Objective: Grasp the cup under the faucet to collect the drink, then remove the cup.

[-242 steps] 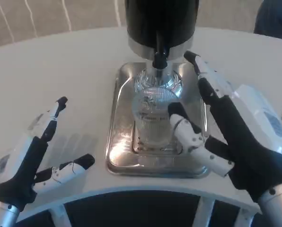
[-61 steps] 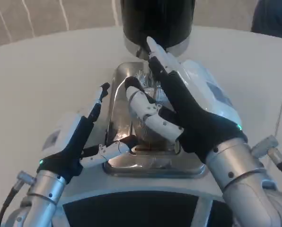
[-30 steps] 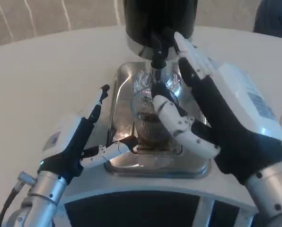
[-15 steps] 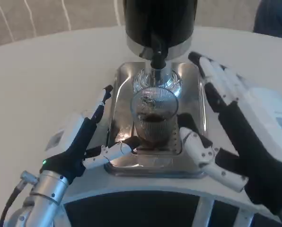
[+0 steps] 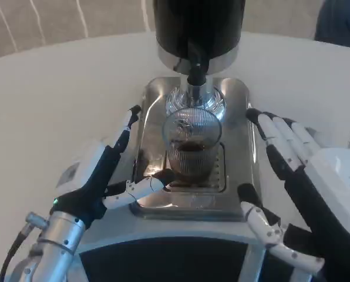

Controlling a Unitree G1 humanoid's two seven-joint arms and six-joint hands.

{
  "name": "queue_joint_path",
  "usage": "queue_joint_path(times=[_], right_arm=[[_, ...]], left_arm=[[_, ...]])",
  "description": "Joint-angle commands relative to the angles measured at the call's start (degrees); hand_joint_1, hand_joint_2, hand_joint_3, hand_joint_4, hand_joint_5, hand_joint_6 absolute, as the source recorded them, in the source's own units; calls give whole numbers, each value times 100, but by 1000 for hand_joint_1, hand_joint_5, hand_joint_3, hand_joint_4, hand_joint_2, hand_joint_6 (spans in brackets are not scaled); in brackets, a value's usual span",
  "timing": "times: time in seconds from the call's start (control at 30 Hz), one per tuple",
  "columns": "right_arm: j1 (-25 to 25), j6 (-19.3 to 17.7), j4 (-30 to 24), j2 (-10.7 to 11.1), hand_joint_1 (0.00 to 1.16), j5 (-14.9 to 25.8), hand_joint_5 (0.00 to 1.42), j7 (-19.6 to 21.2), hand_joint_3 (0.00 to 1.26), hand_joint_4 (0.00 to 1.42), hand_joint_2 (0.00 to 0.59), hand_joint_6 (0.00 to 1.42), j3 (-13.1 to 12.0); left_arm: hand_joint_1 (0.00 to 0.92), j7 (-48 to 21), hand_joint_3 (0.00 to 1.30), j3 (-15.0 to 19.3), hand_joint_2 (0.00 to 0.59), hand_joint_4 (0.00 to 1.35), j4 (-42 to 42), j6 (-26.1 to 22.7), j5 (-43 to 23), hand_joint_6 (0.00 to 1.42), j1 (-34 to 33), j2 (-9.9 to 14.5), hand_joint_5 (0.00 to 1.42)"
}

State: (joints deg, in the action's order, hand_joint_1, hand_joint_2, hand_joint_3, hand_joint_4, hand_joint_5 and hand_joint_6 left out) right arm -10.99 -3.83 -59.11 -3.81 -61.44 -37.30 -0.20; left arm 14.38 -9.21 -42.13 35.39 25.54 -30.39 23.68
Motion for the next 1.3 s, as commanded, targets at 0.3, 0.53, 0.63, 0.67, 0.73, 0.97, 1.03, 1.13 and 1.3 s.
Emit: queue_joint_path(times=[0.3, 0.53, 0.63, 0.67, 0.73, 0.97, 1.03, 1.13, 1.3], right_arm=[[-233, -335, -89, -306, 286, 163, 0, -375, 0, 0, 551, 0, -873], [-69, -394, -89, -347, 286, 185, 0, -679, 0, 0, 545, 0, -1137], [-146, -496, -89, -406, 286, 210, 0, -742, 0, 0, 544, 0, -1192], [-180, -526, -89, -426, 286, 215, 0, -757, 0, 0, 544, 0, -1202], [-272, -594, -89, -468, 286, 218, 0, -764, 0, 0, 544, 0, -1214], [-537, -731, -89, -525, 286, 255, 0, -729, 0, 0, 543, 0, -1324], [-599, -756, -89, -533, 286, 257, 0, -708, 0, 0, 543, 0, -1334], [-650, -709, -89, -509, 286, 233, 0, -677, 0, 0, 543, 0, -1335], [-579, -388, -89, -397, 280, 47, 0, -710, 0, 0, 548, 0, -1243]], left_arm=[[143, 27, 0, 18, 35, 0, 104, 34, 20, 97, 82, 26, 81], [151, 60, 0, 34, 33, 0, 99, 73, 12, 115, 66, 29, 90], [166, 136, 0, 24, 35, 0, 108, 105, 56, 121, 19, 20, 93], [169, 147, 0, 13, 35, 0, 104, 105, 65, 122, -6, 13, 93], [171, 154, 0, -4, 35, 0, 89, 102, 76, 123, -46, 1, 94], [180, 194, 0, -86, 34, 0, -88, 70, 127, 124, -286, -105, 102], [182, 213, 0, -109, 33, 0, -139, 74, 128, 125, -334, -123, 103], [184, 224, 0, -141, 33, 0, -234, 85, 129, 125, -413, -156, 104], [186, 229, 0, -185, 33, 0, -363, 105, 144, 126, -529, -204, 105]])
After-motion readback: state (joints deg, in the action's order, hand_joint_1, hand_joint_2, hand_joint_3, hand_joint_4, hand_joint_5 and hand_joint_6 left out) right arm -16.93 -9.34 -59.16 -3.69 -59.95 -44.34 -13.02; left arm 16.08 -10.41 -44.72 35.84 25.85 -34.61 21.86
